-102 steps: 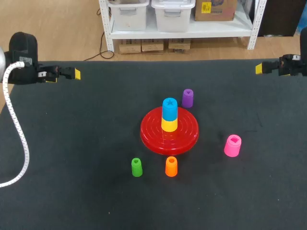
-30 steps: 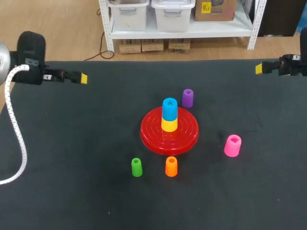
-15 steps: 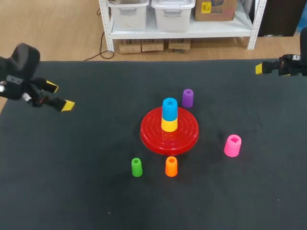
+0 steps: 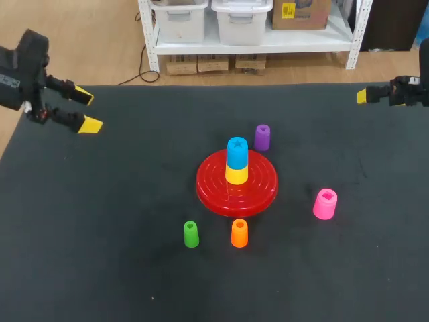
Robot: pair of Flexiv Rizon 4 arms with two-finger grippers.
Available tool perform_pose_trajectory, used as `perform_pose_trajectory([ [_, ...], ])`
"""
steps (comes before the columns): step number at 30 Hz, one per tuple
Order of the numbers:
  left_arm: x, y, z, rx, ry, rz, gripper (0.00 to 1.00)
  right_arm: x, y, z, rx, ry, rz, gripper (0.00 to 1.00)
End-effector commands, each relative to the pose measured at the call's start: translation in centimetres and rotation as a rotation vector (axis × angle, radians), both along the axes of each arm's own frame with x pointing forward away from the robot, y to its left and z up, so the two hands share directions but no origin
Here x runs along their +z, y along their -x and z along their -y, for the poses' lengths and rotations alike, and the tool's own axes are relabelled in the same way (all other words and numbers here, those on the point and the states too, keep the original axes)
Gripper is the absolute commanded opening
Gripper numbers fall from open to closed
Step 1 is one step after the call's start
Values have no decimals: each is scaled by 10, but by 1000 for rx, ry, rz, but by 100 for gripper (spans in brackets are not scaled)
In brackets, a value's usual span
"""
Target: Pick up and stack the cylinders on the red base in this order: pink,purple,orange,green
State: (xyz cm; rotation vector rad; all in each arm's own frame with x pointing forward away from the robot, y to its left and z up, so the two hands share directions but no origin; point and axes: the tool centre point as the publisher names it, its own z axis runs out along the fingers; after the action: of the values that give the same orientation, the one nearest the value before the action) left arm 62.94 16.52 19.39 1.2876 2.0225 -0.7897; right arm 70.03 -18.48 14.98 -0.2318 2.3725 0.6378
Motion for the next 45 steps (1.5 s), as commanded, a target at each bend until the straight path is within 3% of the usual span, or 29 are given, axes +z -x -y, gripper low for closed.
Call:
perform_pose_trajectory([
  [1,-8,6,-1,-28,133,48,100,0,0,0,0,0,0,100],
  [8,-8,8,5,-82,144,73,100,0,0,0,0,0,0,100],
  [15,-11,6,0,-103,80,101,100,0,0,0,0,0,0,100],
  [17,-10,5,-1,-72,25,101,100,0,0,0,0,0,0,100],
  [45,-10,5,-1,-72,25,101,100,0,0,0,0,0,0,100],
])
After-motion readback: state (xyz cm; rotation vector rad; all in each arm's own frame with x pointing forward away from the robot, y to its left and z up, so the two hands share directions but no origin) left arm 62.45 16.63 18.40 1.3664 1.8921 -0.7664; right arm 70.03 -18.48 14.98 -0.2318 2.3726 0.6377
